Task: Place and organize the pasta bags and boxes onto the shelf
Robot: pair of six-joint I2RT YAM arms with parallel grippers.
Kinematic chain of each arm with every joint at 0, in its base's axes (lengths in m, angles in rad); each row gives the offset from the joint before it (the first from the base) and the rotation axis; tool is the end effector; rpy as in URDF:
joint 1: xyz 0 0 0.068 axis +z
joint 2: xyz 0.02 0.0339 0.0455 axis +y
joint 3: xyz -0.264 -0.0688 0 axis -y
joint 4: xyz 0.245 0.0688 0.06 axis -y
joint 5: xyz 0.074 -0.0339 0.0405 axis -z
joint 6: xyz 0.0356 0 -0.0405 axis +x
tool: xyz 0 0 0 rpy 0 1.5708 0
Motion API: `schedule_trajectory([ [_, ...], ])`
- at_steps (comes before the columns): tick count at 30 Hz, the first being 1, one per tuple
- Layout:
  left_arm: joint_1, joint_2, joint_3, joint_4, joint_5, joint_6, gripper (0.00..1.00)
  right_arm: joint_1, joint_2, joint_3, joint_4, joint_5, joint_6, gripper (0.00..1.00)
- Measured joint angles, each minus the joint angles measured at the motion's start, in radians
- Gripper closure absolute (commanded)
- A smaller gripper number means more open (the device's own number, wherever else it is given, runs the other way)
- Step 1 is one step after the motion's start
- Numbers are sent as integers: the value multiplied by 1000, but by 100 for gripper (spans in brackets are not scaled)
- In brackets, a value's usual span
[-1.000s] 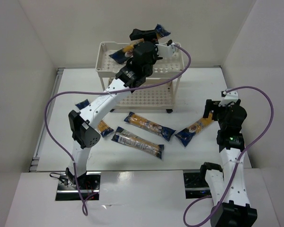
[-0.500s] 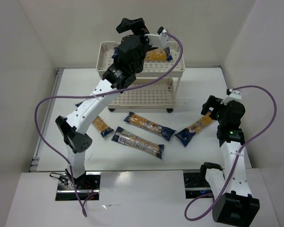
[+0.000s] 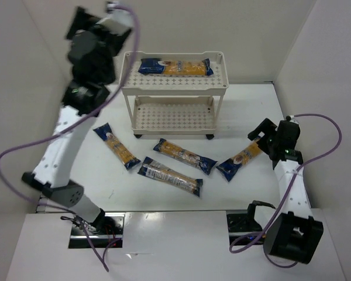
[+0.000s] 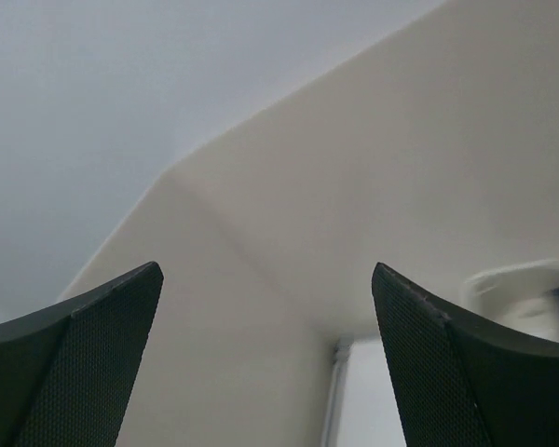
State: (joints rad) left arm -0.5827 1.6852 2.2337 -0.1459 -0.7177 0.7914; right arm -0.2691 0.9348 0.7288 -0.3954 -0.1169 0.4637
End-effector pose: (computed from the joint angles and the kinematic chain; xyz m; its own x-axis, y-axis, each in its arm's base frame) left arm 0.2806 -0.1569 0.5942 0.1654 0.5327 -0.8300 -0.2965 0.8295 0.4734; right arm 0.1992 -0.0506 0.2726 -0.4112 0.5742 -0.7080 0.3972 0.8119 0.4278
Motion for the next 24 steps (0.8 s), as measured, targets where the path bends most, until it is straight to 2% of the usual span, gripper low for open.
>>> schedule_trajectory([
  [4,294,-278,-322,-52,-12,-180,0,0,142,8,-46,0,61,0],
  [7,400,-428,-597,-140,10,-318,0,0,245,17,-68,34,63,0],
  [10,455,-448,-790,-220,83,-431,0,-7,329,32,-84,65,57,0],
  [13,513,-364,-917,-320,169,-509,0,-11,394,58,-92,95,45,0],
  [18,550,-285,-979,-441,242,-567,0,-11,475,78,-92,106,37,0],
  [24,608,-245,-885,-451,299,-620,0,-9,523,77,-99,78,37,0],
])
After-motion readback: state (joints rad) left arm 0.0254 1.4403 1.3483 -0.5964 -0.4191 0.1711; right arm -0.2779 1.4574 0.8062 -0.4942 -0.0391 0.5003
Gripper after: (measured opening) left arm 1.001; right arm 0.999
